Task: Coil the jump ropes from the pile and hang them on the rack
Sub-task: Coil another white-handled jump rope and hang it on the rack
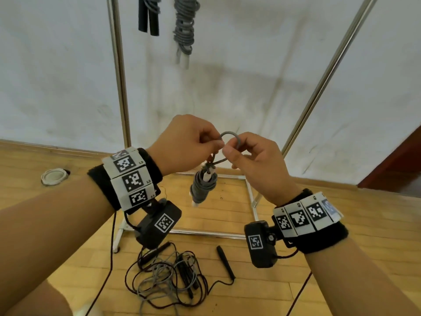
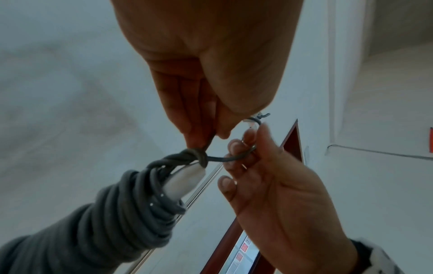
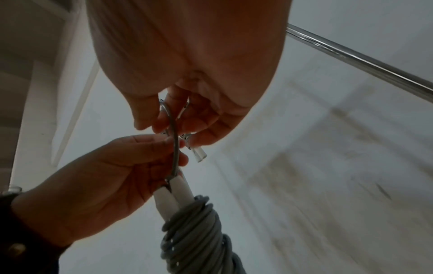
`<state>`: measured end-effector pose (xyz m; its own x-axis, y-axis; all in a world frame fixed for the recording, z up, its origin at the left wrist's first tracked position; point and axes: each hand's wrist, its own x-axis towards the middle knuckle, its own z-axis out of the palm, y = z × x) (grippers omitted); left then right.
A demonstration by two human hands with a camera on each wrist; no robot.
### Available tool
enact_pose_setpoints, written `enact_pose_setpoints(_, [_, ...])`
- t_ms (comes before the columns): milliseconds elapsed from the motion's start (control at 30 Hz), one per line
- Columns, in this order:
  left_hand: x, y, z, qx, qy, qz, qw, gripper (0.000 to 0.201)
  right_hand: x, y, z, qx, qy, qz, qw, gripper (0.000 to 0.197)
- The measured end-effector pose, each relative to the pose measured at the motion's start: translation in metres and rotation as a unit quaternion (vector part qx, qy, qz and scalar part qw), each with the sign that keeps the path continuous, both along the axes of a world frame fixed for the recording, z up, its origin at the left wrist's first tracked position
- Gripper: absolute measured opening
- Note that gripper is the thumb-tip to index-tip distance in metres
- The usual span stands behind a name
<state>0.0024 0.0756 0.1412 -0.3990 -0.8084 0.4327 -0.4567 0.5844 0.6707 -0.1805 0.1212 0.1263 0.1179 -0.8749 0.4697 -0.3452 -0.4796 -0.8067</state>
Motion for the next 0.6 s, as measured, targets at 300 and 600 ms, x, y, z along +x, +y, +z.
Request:
enact_pose_setpoints(300, [0.001, -0.033, 0.095, 0.012, 0.076, -0.025, 0.997, 0.009, -0.003, -0.043, 0.077, -0.004, -0.083, -0.051, 0.995, 0.019])
enact_pose_setpoints(600, [0.001, -0.078, 0.190, -0.053, 0.107, 0.008, 0.993, 0.017, -0.002, -0.090, 0.185, -0.055, -0.110, -0.035, 0.992, 0.009])
